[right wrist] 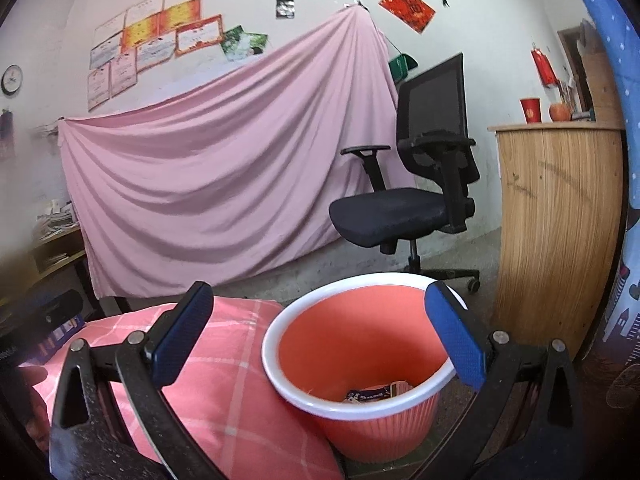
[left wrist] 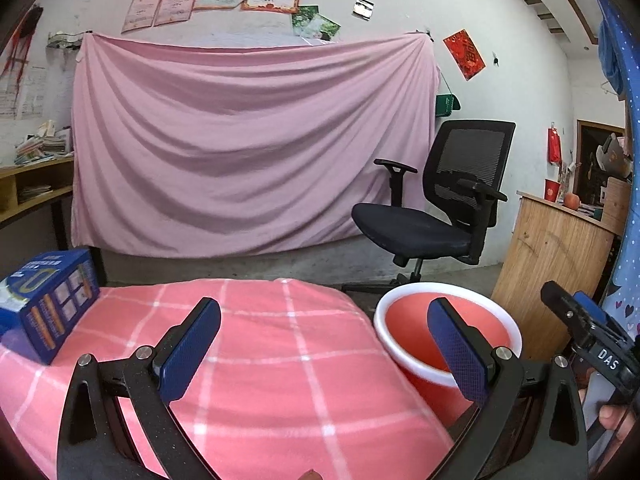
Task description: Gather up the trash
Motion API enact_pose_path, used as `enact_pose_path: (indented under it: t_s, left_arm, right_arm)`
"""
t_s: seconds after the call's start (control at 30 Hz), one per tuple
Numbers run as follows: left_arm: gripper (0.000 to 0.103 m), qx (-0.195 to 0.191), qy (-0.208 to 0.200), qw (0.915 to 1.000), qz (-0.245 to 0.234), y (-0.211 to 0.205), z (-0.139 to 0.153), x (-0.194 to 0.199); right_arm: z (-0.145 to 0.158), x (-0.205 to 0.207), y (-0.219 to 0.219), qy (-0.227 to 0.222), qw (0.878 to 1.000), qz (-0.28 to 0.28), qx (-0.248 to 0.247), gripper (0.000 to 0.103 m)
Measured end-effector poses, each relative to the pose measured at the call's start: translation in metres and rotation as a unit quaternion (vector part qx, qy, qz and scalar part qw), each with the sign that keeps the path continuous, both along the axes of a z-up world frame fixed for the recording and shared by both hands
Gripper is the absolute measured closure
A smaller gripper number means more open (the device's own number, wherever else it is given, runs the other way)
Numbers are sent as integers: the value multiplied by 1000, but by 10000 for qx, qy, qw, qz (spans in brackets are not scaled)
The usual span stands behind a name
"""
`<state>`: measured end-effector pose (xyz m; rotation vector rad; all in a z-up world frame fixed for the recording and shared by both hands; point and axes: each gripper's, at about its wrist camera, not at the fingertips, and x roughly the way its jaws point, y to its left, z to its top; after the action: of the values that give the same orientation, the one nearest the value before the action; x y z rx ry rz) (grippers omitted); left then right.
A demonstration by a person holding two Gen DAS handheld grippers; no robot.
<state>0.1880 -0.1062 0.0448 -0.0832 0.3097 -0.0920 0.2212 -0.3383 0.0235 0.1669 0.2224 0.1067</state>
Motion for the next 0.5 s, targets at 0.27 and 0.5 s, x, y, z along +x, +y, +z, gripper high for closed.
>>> enact_pose_path:
  t_s: [0.27,0.5]
  left_arm:
    - [2,-65,-49,9999,104,26,-5,-35]
    - [2,-49,-33,9998,202,46,-15,-65]
  right_arm:
    - [-3,-43,31,-115,9999,97,-75,0]
    - [-4,-69,58,-114,9997,130,-197,0]
